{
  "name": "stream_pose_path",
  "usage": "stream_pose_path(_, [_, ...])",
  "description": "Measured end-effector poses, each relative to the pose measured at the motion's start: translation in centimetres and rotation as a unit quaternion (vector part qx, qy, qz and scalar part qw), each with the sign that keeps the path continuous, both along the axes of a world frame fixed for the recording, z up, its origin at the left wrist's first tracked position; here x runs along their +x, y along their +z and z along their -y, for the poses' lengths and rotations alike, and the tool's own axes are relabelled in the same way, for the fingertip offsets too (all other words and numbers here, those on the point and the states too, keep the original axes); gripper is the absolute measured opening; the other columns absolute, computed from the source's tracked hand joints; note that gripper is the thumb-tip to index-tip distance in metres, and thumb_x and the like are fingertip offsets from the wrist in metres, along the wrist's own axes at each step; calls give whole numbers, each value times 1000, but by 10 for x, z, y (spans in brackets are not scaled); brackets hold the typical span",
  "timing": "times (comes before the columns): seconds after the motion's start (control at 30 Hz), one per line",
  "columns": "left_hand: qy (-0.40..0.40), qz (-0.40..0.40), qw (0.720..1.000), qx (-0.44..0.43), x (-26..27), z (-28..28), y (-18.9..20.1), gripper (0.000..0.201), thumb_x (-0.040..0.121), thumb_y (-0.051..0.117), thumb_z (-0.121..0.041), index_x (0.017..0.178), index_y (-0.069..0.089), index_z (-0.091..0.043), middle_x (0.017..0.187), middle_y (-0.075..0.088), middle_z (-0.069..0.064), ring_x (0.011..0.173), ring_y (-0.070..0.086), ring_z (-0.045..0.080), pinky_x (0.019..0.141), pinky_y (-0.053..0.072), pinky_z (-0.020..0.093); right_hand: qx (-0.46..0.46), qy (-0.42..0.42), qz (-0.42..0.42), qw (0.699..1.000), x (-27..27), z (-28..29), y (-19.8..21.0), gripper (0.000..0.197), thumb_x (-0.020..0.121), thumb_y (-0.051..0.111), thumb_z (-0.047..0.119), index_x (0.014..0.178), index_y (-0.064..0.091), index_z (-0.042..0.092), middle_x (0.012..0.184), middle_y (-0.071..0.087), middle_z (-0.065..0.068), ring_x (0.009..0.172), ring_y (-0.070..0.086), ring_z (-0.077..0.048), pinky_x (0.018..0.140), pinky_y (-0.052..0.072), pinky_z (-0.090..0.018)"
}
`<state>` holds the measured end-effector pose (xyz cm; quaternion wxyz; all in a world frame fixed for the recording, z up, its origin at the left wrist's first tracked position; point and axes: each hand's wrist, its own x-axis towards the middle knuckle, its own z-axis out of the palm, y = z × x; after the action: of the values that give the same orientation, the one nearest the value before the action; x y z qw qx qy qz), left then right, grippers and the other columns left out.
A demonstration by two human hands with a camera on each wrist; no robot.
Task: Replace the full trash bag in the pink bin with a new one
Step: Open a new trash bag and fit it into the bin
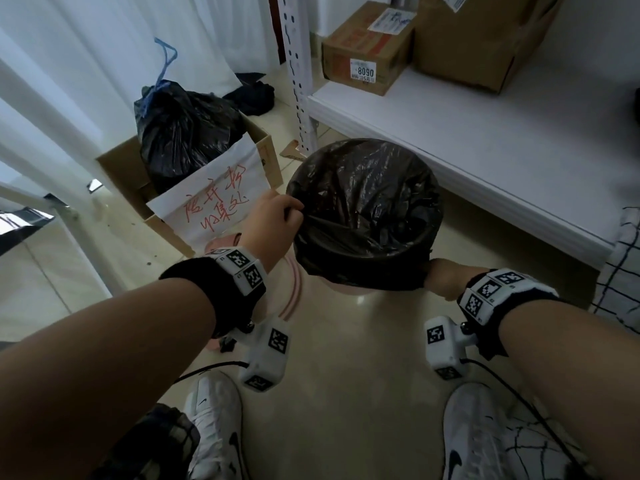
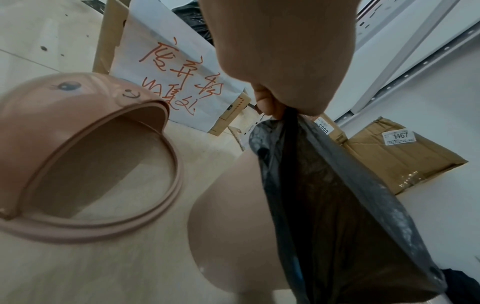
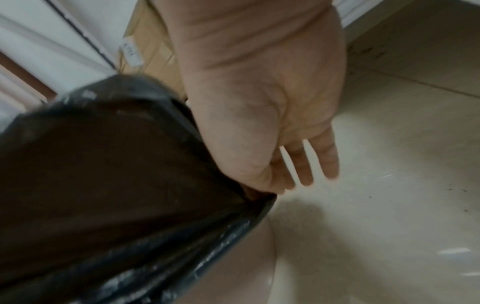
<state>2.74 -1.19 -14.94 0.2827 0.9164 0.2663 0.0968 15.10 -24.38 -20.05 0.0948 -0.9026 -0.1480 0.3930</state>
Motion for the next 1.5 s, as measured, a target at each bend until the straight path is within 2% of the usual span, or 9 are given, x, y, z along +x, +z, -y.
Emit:
stream_pose_path(0.1, [-37,32,999,2,-14,-3,-2,21,93,48,-12,108,64,-12,100,44,-1,90,45,12,81,40,23,109,-71,173,976,12,8,9,24,94,39,2,105,60,-2,111,58,-25,101,56,-35,82,39,-32])
stream_pose_path(0.23, [-76,29,996,25,-26,-6,-1,24,94,44,-8,109,63,-11,99,41,1,88,46,17,80,44,28,331,-174,398,838,15,-6,46,17,86,47,2,102,54,2,113,48,-18,96,43,-21,82,30,-20])
stream_pose_path(0.47, [-131,-4,980,152,-18,-11,16,31,90,44,-31,110,66,-22,103,43,2,101,43,22,94,36,35,112,316,230,914,21,-82,74,31,89,52,24,119,58,29,126,58,2,122,44,-24,104,28,-42])
stream_pose_path(0.7, [-386,-249,876,148,34,23,31,55,84,49,-63,126,55,-27,121,61,-5,114,53,17,103,35,39,109,337,230,907,18,-87,64,38,81,65,19,116,49,16,123,45,-10,117,45,-30,95,40,-39])
stream_pose_path(0.87, [-371,-199,907,-12,21,7,33,25,90,60,-26,107,69,-11,106,55,-2,98,52,12,88,40,19,51,332,177,925,25,-72,74,86,83,63,9,148,12,34,153,9,-17,117,52,-34,98,46,-36])
stream_pose_path(0.97, [-331,-179,927,-11,14,-16,41,22,86,60,-12,105,70,-8,111,56,-1,101,52,10,96,41,22,16,370,134,919,22,-75,75,87,88,59,17,151,1,31,145,32,-19,122,49,-33,101,38,-31])
stream_pose_path(1.2, [-288,-283,913,67,28,11,55,59,96,25,-55,102,64,-11,91,63,4,92,61,23,84,44,33,-96,468,136,868,10,-90,82,86,91,53,7,149,-1,40,160,-8,0,140,30,-31,106,38,-39])
stream_pose_path(1.33, [-347,-378,824,239,35,31,35,61,93,17,-63,134,49,-30,123,58,-1,120,45,24,104,26,42,-166,499,110,843,10,-84,76,58,97,45,22,148,21,36,155,25,-5,137,36,-28,107,34,-39])
stream_pose_path(1.5, [-336,-340,861,172,32,23,33,27,94,41,-48,89,63,-32,100,52,-6,111,43,22,97,26,41,-12,484,291,825,13,-73,78,29,97,39,16,114,61,12,119,59,-7,110,57,-27,83,47,-33])
